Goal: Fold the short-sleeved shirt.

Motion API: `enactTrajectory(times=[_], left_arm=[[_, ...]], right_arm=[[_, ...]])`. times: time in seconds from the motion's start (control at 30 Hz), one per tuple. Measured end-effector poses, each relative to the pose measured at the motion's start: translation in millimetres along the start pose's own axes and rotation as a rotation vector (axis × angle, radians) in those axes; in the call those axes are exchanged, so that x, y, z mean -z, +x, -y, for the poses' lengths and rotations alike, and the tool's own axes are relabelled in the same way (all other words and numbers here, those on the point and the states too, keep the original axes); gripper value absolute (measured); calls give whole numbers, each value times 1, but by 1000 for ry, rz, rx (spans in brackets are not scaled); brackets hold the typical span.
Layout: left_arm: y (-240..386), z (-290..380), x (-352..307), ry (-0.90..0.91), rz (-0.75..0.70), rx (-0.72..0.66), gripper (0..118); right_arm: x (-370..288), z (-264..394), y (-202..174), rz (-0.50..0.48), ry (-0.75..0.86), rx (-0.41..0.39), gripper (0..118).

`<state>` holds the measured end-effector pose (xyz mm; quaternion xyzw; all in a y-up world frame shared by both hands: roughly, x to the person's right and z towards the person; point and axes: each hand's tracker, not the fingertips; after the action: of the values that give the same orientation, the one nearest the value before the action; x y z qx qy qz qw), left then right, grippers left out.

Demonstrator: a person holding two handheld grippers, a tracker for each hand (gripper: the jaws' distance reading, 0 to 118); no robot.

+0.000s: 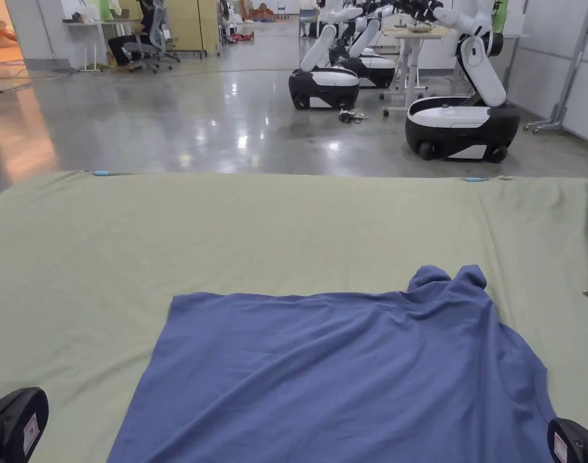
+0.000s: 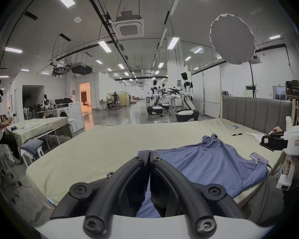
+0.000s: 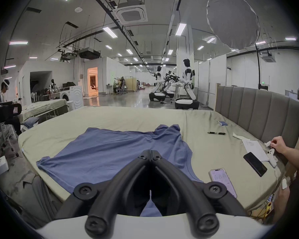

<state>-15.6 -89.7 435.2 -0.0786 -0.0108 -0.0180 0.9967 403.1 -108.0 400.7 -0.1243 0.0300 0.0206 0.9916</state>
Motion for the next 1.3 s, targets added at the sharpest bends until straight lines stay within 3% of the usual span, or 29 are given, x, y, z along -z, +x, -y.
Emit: enactTrajectory(times=[0.23, 0.4, 0.43, 0.5, 0.6, 0.9, 1.03, 1.1, 1.13, 1.17, 1.2, 1.23, 1.3], left_arm=[[-6, 3, 1, -40, 16, -32, 3], [-15, 18, 6, -119, -20, 38, 4], [-21, 24, 9, -155, -7, 47, 7], [-33, 36, 19, -250, 15, 29, 44], [-55, 68, 38, -425, 55, -49, 54], [-78, 123, 78, -587, 133, -210, 56], [-77, 136, 94, -684, 123, -170, 52], [-71, 131, 94, -693, 110, -119, 45], [-68, 128, 96, -719, 114, -79, 34], [-66, 127, 98, -715, 129, -85, 13], [-64, 126, 100, -724, 188, -117, 12], [-57, 128, 101, -731, 152, -89, 12], [-43, 132, 104, -744, 123, 75, 12]], right_arm=[[2, 0, 5, -6, -4, 20, 0], [2, 7, 7, 0, -45, 20, 0], [1, 10, 8, 1, -53, 32, 0], [1, 13, 11, 2, -71, 59, 0], [3, 21, 17, -7, -110, 92, 0], [-7, 32, 29, 51, -173, 101, 0], [-12, 36, 39, 81, -193, 138, 0], [-16, 38, 44, 100, -198, 150, 0], [-17, 40, 46, 112, -204, 156, 0], [-18, 41, 49, 120, -209, 161, 0], [-19, 43, 52, 127, -217, 169, 0], [-20, 44, 56, 134, -226, 172, 0], [-24, 47, 63, 173, -233, 184, 0]])
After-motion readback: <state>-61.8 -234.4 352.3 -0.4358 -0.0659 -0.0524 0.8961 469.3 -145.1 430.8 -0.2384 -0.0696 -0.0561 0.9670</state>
